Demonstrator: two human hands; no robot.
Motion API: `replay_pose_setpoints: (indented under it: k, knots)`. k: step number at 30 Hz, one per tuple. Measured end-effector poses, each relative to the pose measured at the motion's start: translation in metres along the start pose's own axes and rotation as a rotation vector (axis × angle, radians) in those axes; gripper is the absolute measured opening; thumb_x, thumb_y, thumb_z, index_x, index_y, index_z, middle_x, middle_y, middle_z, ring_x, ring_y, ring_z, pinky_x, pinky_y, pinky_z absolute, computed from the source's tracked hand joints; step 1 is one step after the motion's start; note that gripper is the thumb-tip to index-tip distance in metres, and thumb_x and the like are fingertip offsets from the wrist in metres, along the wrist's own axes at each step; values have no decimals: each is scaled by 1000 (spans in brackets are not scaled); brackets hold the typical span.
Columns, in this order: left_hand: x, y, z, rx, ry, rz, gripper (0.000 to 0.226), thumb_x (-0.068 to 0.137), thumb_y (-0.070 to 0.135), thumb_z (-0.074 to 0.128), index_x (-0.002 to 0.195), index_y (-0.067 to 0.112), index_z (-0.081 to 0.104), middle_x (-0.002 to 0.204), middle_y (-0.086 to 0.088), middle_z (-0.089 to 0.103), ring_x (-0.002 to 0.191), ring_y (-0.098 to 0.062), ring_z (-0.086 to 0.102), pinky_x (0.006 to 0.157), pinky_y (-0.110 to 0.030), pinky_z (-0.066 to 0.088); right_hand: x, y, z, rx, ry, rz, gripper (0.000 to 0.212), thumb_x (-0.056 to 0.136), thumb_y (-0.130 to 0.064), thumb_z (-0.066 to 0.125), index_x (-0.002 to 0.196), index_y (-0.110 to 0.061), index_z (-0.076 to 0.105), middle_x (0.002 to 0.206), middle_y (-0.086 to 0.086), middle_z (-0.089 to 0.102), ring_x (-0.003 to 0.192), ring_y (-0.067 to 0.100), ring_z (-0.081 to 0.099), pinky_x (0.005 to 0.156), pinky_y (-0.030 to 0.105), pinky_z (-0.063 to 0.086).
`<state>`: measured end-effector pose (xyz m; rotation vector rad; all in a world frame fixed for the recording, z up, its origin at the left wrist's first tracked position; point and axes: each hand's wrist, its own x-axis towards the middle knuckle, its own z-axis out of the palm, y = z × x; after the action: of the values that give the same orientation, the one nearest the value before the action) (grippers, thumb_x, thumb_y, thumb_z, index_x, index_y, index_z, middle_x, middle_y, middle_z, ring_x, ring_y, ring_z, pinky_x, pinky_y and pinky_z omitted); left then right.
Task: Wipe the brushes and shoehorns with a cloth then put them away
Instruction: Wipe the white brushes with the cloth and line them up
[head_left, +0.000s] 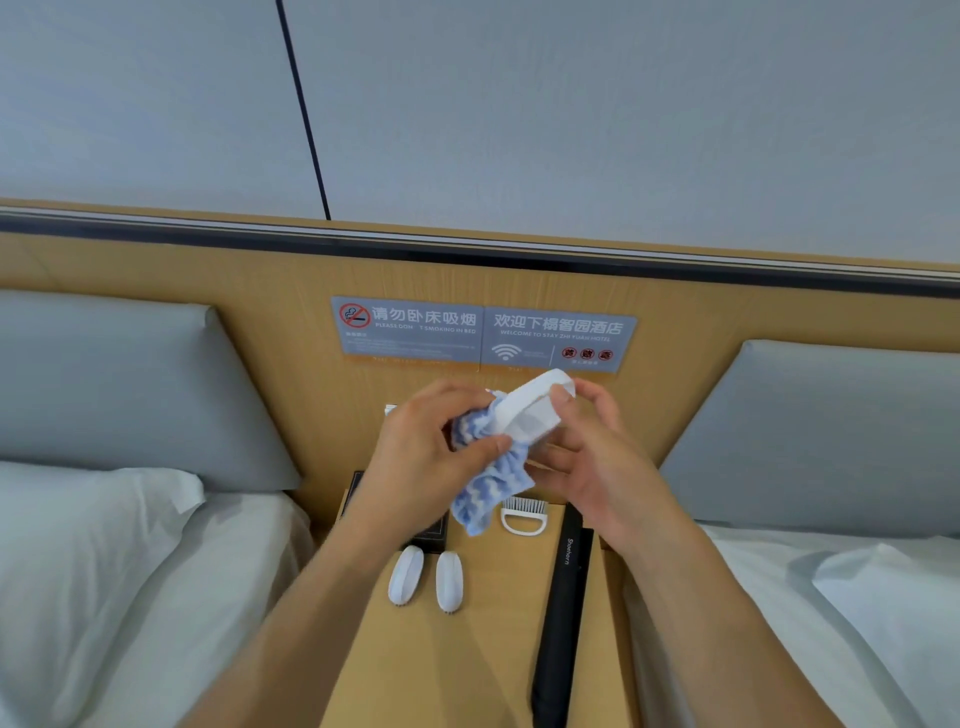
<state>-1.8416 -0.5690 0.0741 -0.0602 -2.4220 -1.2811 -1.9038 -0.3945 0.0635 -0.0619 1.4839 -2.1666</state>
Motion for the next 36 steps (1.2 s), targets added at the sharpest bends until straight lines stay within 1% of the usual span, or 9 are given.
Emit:
replay_pose_setpoints:
  k: [4,7,10,14,20,23,29,33,36]
  knots:
    - [13,-5,-27,90,-253,162,32,82,19,78,112,16,70,116,12,63,104,0,60,84,-12,44,-4,-7,-10,3,-22,141,57,66,-42,87,105,-14,56,118,24,68,99,44,71,79,53,59]
    - [21,-4,-42,142,-371,229,34,83,18,76,116,17,68,121,13,62,108,-3,60,88,-20,47,-6,-12,-17,-88,-159,225,45,65,-34,88,96,-15,61,112,18,66,102,39,69,87,57,57]
    - [31,1,-50,167,-458,274,31,85,19,75,116,19,68,121,15,63,108,-4,60,88,-24,47,-4,-14,-24,-86,-309,263,41,66,-27,82,99,-13,63,111,17,64,106,37,65,96,53,54]
    - [39,9,-52,192,-540,322,30,88,20,71,118,21,68,122,15,63,109,-9,61,87,-32,50,-1,-18,-28,-138,-410,258,54,62,-22,88,105,-6,58,104,11,69,94,23,68,81,34,58]
    - [40,10,-47,137,-460,270,30,86,22,72,115,27,69,116,16,67,102,-1,62,82,-19,50,-3,-18,-26,-192,-448,223,62,64,-14,81,119,-8,53,107,15,68,93,24,66,81,31,52]
    - [36,10,-38,83,-303,206,29,82,13,77,109,23,74,103,17,71,92,6,64,76,-10,45,-4,-11,-20,-240,-459,166,78,67,-11,79,138,-22,51,122,20,66,107,30,65,94,40,50]
    - [11,20,-6,147,103,211,32,83,7,75,113,17,73,96,5,73,83,-9,65,74,-19,49,-6,-9,-12,-171,-353,43,70,75,-19,77,137,-44,54,123,15,70,103,32,70,81,41,59]
    - [-6,25,7,228,51,295,33,85,-7,62,116,5,69,124,-4,66,106,-20,61,88,-26,47,-6,-12,-14,-94,-298,7,59,82,-21,74,137,-36,57,124,16,69,102,33,70,84,47,60]
    - [-11,30,8,267,-97,335,40,87,-8,52,121,8,67,135,-1,59,101,-26,59,86,-27,45,-6,-16,-17,-126,-265,2,60,80,-25,77,136,-34,57,123,17,69,101,33,70,81,45,59]
